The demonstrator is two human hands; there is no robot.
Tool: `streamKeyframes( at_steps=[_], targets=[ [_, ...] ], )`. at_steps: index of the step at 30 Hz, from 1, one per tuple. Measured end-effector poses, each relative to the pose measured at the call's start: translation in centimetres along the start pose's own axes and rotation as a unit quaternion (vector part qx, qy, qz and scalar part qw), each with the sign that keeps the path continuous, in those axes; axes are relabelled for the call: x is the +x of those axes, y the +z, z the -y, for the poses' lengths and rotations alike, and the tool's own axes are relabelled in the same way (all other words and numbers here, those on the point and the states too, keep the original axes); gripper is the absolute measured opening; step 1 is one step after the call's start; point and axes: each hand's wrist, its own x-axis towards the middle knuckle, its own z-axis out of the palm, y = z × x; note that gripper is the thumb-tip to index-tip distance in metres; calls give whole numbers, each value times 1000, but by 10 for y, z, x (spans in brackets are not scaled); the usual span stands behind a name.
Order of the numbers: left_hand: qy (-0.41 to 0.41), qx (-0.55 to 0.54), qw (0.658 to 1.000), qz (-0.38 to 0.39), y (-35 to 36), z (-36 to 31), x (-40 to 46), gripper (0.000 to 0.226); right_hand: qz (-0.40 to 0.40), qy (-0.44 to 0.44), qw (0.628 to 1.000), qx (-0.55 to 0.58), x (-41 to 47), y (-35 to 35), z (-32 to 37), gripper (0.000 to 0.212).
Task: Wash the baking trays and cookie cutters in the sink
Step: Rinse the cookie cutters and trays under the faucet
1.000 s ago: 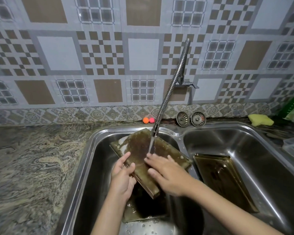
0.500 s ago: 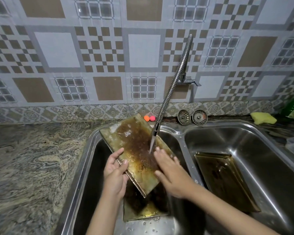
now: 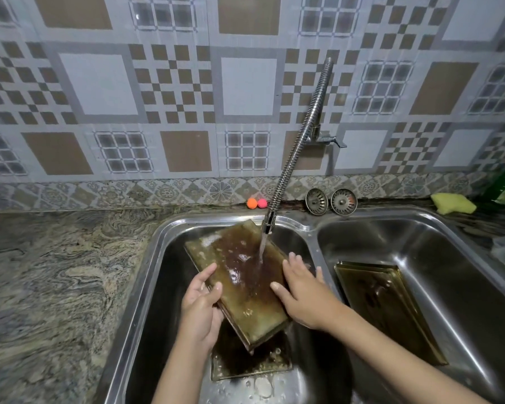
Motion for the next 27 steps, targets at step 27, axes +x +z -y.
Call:
streamKeyframes(
  at_steps=[27],
  targets=[
    [-37, 61, 995, 73, 2, 18, -4, 30, -86, -169, 982, 0, 18, -3, 29, 51]
  ],
)
